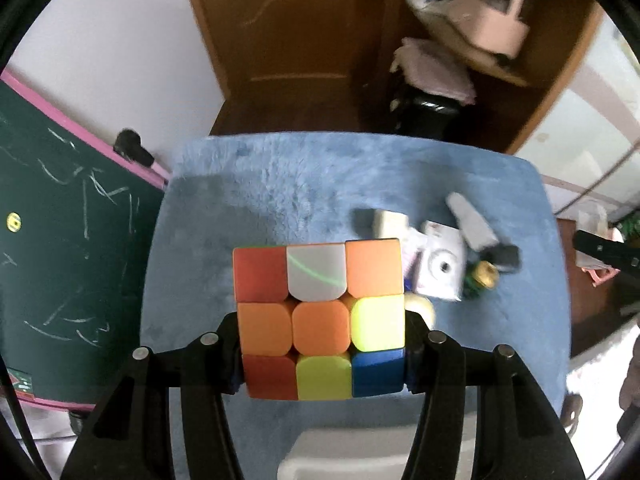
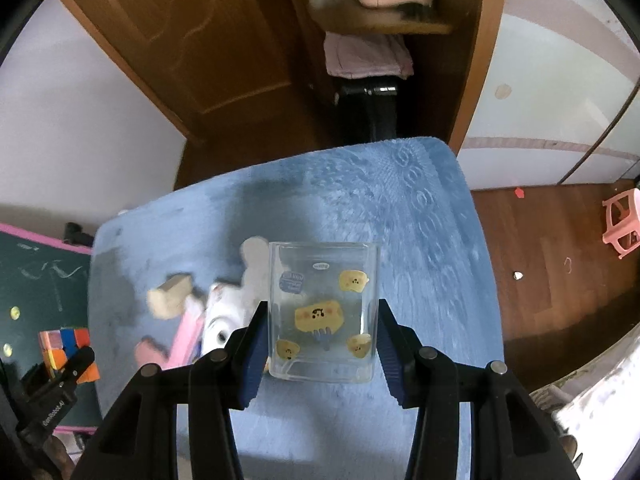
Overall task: Organize rigid objects
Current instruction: 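Carry the Rubik's cube with the left tool while the right tool carries the clear box into the tray, then release the Rubik's cube with the left tool while the right tool releases the clear box in the tray, then withdraw both open tools from the tray toward the remaining items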
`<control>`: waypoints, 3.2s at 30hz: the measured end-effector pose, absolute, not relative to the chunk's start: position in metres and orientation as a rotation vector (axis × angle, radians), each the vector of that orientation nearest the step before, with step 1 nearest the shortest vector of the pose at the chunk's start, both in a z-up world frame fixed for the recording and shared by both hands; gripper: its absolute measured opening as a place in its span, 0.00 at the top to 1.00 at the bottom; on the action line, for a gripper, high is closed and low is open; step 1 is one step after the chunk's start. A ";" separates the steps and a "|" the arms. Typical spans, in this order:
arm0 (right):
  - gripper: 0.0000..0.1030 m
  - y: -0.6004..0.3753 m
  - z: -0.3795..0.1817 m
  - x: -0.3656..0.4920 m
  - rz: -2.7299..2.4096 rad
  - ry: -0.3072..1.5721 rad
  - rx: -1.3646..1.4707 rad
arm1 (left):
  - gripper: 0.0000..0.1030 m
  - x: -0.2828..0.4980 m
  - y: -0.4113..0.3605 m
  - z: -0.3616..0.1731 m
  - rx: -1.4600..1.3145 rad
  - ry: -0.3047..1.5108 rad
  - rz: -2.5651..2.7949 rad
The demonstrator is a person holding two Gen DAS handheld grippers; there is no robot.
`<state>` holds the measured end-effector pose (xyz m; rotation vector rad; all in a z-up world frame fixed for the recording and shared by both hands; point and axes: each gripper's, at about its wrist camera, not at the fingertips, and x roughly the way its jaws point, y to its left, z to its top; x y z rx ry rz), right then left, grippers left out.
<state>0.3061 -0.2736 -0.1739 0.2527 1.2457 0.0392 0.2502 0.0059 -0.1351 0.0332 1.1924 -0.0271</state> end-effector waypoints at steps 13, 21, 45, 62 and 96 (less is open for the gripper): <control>0.52 -0.241 -0.081 0.156 0.104 1.094 0.236 | 0.42 0.135 -0.003 -0.064 0.084 1.102 -0.209; 0.52 -0.211 -0.055 0.076 0.121 1.012 0.180 | 0.42 0.085 0.002 -0.055 0.068 1.071 -0.265; 0.52 -0.197 -0.213 -0.030 0.015 1.302 0.220 | 0.42 0.036 -0.056 -0.197 0.226 1.269 -0.394; 0.51 -0.195 -0.261 -0.023 -0.016 1.413 0.188 | 0.42 0.039 -0.065 -0.246 0.298 1.364 -0.398; 0.32 -0.192 -0.181 -0.037 -0.049 1.285 0.203 | 0.17 0.026 -0.033 -0.128 0.210 1.145 -0.462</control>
